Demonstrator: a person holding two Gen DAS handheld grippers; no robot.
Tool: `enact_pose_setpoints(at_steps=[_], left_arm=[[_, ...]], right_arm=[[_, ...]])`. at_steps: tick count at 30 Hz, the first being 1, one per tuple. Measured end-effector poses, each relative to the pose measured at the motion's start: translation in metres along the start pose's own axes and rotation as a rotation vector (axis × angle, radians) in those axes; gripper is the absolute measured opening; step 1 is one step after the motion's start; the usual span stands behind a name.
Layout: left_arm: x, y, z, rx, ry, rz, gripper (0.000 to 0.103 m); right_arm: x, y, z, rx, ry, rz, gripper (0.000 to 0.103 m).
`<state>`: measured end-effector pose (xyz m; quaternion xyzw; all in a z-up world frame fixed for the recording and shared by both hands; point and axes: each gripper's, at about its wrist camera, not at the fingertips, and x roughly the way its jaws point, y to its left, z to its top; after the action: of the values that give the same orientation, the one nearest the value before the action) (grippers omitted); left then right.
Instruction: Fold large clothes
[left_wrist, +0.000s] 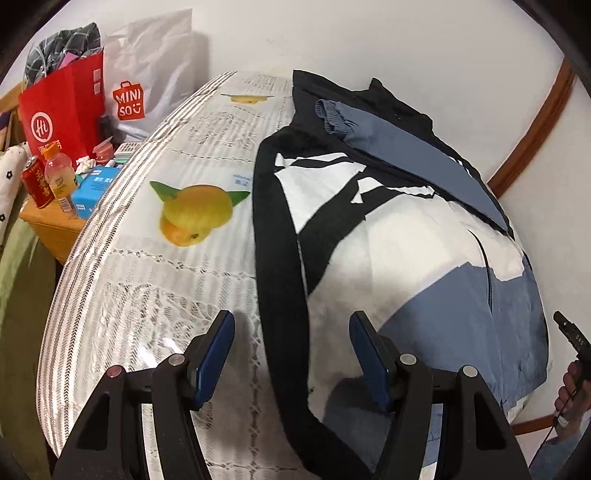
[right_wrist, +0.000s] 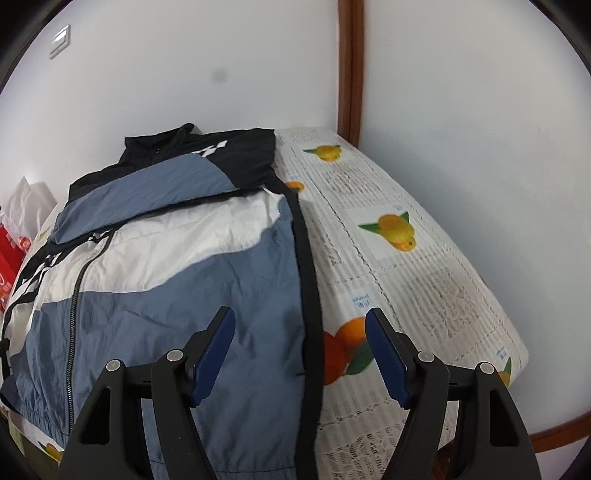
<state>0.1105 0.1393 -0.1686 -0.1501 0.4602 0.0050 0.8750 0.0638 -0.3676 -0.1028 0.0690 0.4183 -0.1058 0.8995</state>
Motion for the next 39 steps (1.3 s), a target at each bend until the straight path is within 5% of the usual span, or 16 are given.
enact_pose_setpoints(at_steps=[6, 18, 22, 24, 26, 39], left_arm=[[0.0, -0.012, -0.008, 0.024, 0.01, -0.022, 0.062], [0.004, -0.036, -0.018, 0.114, -0.001, 0.088, 0.055], [0.006, -0.037, -0.014, 0.098, -0.007, 0.106, 0.04], [0.008, -0.038, -0.009, 0.07, 0.009, 0.067, 0.02], [0.008, -0.042, -0.01, 0.072, 0.005, 0.073, 0.012], [-0.09, -0.039, -0.012, 0.122, -0.179, -0.046, 0.007]], right_arm=[[0.015, -0.008, -0.014, 0.022, 0.05, 0.063, 0.072], [0.045, 0.001, -0.04, 0.009, 0.088, 0.065, 0.071], [0.045, 0.017, -0.043, -0.065, 0.064, 0.022, 0.057], [0.046, 0.024, -0.041, -0.089, 0.057, 0.036, 0.041], [0.046, 0.027, -0.039, -0.09, 0.067, 0.045, 0.009], [-0.044, -0.002, -0.028, -0.023, -0.107, 0.178, 0.004]])
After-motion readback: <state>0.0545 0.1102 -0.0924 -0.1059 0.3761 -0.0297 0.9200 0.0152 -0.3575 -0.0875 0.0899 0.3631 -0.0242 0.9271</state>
